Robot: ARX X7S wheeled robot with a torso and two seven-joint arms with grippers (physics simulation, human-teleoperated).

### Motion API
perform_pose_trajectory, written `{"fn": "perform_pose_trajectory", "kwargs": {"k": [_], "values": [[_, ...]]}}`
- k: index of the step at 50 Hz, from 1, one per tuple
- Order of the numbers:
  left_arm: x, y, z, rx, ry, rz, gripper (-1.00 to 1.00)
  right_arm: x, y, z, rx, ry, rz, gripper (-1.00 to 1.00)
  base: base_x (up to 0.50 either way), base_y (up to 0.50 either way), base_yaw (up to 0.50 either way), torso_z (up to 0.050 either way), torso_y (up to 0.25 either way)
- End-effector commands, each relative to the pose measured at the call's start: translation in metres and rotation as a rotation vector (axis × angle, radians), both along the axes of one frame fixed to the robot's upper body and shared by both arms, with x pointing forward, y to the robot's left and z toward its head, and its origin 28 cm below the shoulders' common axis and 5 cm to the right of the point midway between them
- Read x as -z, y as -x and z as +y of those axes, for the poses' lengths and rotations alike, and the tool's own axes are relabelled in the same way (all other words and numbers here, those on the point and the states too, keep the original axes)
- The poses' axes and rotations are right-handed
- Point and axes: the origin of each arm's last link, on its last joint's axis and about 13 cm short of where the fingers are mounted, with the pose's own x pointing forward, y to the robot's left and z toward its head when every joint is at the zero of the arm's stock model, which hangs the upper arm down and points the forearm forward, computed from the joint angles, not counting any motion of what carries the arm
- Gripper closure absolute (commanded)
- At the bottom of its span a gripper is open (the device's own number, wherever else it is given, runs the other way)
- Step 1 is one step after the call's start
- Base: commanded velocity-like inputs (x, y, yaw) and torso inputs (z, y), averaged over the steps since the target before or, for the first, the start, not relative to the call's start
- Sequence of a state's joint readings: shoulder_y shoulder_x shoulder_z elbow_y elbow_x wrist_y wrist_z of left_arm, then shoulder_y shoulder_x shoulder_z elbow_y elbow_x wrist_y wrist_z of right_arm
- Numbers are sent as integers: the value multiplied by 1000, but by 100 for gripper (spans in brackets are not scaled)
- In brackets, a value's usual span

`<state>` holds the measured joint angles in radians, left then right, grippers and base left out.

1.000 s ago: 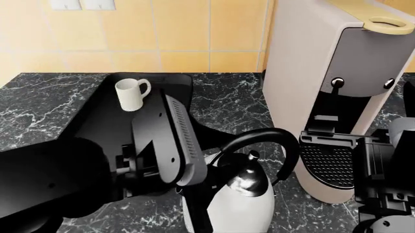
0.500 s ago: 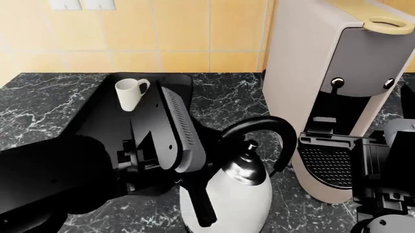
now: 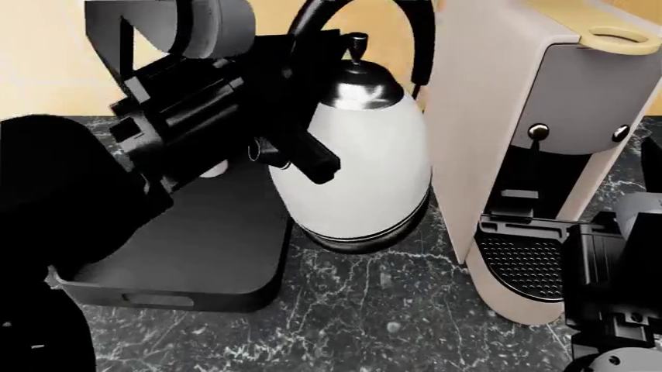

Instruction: Pick the kettle from the counter and place it on the tray. Then pick the mug from the cabinet and place it on the tray. Then close the cabinet doors.

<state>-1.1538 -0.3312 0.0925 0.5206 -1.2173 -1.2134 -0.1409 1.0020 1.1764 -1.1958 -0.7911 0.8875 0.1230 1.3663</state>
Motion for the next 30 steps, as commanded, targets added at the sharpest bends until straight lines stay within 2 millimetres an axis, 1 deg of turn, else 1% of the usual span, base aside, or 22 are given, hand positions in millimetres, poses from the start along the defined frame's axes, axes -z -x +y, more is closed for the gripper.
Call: {"fn": "perform_pose_trajectory", "kwargs": {"k": [1,7,15,23,30], "values": [[-32,4,12,-211,108,-79,100,0,1,0,1,-4,-2,-100,0,0,0,0,0],[-35,10,22,-342,103,-78,100,-1,3,0,2,-3,-5,-100,0,0,0,0,0],[-29,14,37,-437,99,-66,100,1,2,1,0,-1,-2,-100,0,0,0,0,0],[-16,14,51,-499,86,-43,100,2,0,3,-5,2,4,-100,0,0,0,0,0],[3,10,60,-550,64,-6,100,4,-1,3,-7,3,8,-100,0,0,0,0,2]]}}
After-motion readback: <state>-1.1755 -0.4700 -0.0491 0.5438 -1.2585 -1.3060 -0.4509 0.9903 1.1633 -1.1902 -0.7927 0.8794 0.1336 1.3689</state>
